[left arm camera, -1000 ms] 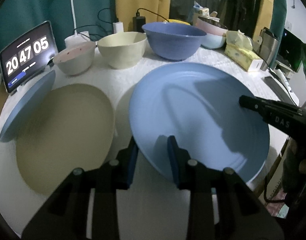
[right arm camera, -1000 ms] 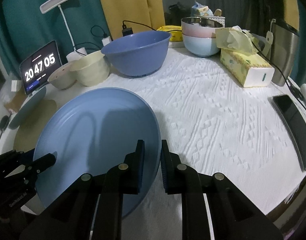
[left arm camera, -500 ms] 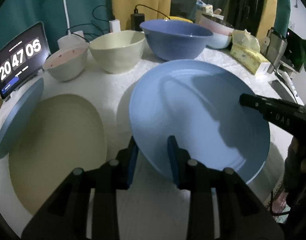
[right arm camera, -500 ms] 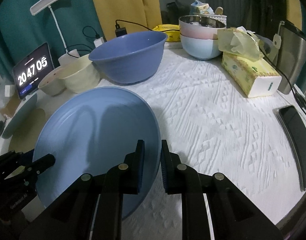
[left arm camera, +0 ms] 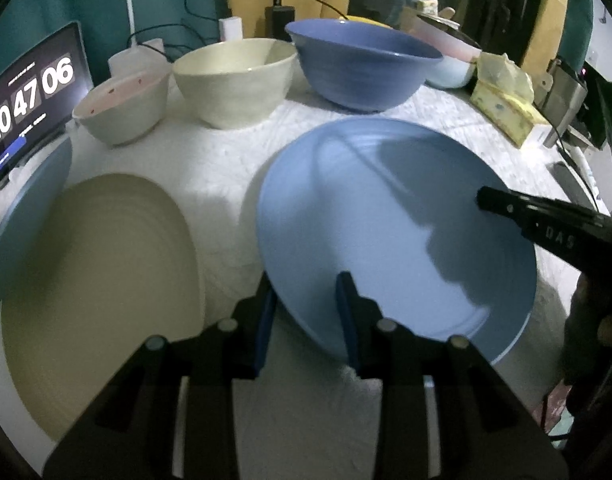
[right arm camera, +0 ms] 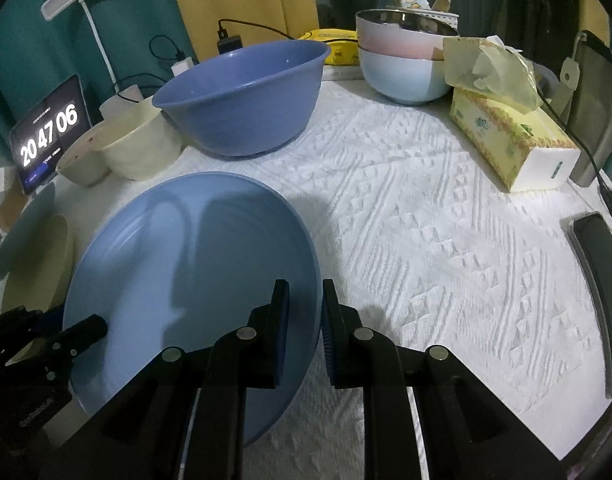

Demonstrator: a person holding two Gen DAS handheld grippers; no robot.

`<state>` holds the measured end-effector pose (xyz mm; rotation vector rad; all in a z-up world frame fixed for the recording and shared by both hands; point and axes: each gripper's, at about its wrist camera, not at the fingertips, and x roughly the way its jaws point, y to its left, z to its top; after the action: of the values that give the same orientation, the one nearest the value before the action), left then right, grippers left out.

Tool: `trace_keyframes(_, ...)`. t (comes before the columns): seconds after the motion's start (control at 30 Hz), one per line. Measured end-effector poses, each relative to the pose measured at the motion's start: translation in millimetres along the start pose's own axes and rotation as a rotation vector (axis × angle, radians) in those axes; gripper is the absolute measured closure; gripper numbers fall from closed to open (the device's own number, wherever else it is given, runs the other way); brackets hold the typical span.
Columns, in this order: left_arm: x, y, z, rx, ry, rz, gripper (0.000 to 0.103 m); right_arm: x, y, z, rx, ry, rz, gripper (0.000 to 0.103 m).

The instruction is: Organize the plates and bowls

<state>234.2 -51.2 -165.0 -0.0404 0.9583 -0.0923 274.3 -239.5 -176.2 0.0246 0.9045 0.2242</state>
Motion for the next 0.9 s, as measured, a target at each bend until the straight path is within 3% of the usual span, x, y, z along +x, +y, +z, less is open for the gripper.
trace_keyframes(0.43, -34, 19, -3, -0.055, -0.097, -0.032, 0.065, -21, 7, 5, 0.005, -0.036, -0.046, 0.08)
trace_keyframes(0.9, -68, 47, -7, -0.091, -0.21, 0.009, 0.063, -45, 44, 8, -0.055, -0.077, -0.025, 0.078)
